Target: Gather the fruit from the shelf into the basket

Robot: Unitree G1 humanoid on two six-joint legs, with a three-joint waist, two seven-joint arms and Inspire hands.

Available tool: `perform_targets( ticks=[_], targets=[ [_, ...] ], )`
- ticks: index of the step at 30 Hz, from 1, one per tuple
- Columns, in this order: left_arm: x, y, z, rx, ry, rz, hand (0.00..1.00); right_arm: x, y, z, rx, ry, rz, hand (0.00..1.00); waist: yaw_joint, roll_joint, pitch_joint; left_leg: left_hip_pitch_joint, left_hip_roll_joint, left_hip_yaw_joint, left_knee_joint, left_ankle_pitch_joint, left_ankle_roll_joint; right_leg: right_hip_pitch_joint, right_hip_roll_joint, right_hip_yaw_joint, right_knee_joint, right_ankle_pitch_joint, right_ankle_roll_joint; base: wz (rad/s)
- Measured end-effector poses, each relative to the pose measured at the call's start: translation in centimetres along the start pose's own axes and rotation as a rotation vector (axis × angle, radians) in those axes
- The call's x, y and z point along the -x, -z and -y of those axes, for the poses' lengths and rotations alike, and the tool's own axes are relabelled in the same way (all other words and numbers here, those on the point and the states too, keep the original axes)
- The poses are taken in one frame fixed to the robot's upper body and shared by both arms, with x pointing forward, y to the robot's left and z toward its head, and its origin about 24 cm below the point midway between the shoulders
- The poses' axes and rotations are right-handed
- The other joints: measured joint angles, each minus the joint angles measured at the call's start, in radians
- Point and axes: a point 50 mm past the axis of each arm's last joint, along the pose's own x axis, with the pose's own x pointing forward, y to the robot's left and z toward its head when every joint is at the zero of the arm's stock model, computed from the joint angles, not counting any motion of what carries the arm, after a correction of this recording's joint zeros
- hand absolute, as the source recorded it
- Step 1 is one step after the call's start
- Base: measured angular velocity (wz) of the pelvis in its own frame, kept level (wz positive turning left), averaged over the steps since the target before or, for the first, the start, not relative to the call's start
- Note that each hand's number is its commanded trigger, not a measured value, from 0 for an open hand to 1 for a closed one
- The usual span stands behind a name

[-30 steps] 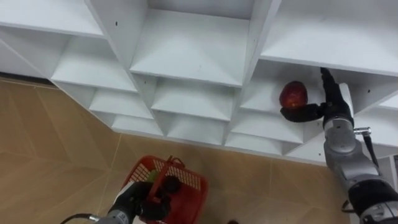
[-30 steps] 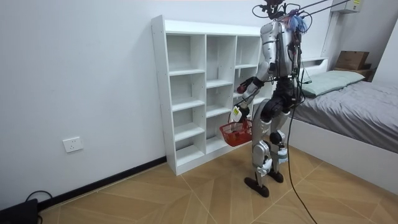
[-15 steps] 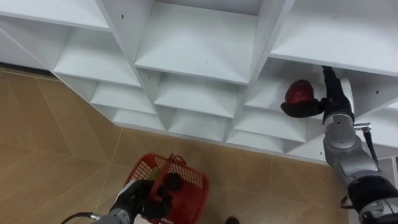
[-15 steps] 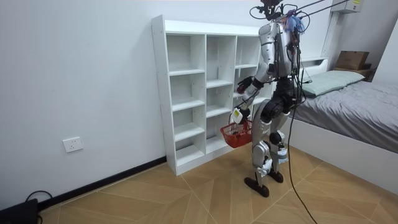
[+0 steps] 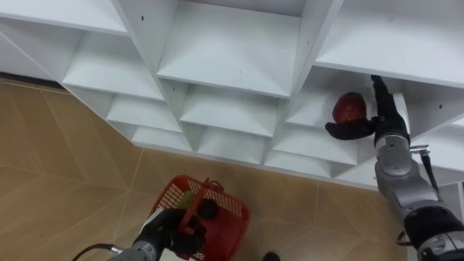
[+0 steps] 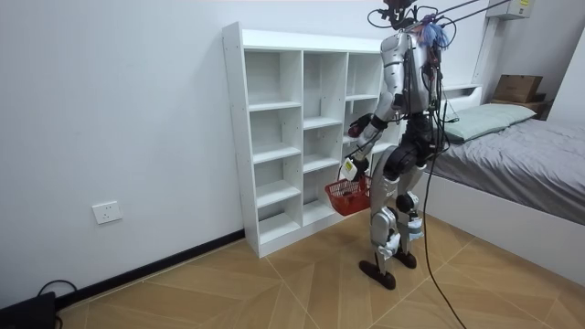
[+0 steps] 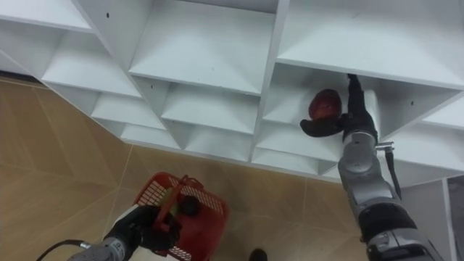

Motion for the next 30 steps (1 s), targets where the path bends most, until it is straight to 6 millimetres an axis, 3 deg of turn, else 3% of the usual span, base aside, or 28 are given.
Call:
perform_targets(
  ticks=[1, 2, 3, 5, 6, 13, 30],
  targets=[
    [0.0, 0.0, 0.0, -0.001, 0.001, 0.0, 1.0, 0.0, -0.1, 0.0, -0.001, -0.001, 0.006, 0.0, 0.0, 0.001, 0.0002, 0.0, 0.0, 0.0, -0.001, 0.0, 0.0, -0.001, 0.0, 0.001, 0.0, 0.0, 0.0, 0.0],
    [0.0, -0.1, 0.0, -0.002, 0.002, 0.001, 1.0, 0.0, -0.1, 0.0, -0.001, -0.001, 0.007, 0.31, 0.0, 0.002, 0.0002, 0.0, 0.0, 0.0, -0.001, 0.0, 0.0, -0.001, 0.0, 0.001, 0.0, 0.0, 0.0, 0.0],
    [-0.1, -0.2, 0.0, -0.004, 0.002, 0.004, 1.0, 0.0, -0.1, -0.1, -0.001, -0.002, 0.009, 0.46, 0.0, 0.003, 0.0003, 0.0, 0.0, 0.0, -0.001, 0.0, 0.0, -0.002, 0.001, 0.001, 0.0, 0.0, 0.0, 0.0],
    [-0.2, -0.4, 0.0, -0.008, 0.003, 0.01, 1.0, 0.0, -0.1, -0.1, -0.001, -0.003, 0.011, 0.95, 0.0, 0.003, 0.0004, 0.0, 0.0, 0.0, -0.001, 0.0, 0.0, -0.002, 0.001, 0.002, 0.0, 0.0, 0.0, 0.0],
    [-0.2, -0.6, 0.0, -0.011, 0.004, 0.015, 1.0, 0.0, -0.1, 0.0, -0.003, -0.001, 0.016, 1.0, 0.0, 0.004, 0.0003, 0.0, 0.0, 0.0, -0.001, 0.0, 0.0, -0.002, 0.001, 0.002, 0.0, 0.0, 0.0, 0.0],
    [-0.4, -1.0, 0.0, -0.017, 0.005, 0.023, 1.0, -0.2, -0.2, 1.1, 0.012, 0.041, 0.026, 1.0, -0.001, 0.01, 0.0001, 0.001, 0.002, 0.001, -0.003, 0.0, 0.0, -0.003, 0.003, 0.004, 0.001, 0.0, 0.0, 0.0],
    [-0.4, -1.0, 0.0, -0.017, 0.007, 0.024, 1.0, -0.2, -0.1, 1.0, 0.012, 0.027, 0.025, 1.0, 0.002, 0.016, -0.0007, 0.005, 0.002, 0.009, -0.007, 0.0, 0.0, -0.005, 0.003, 0.011, 0.005, 0.0, -0.001, 0.0]
  ],
)
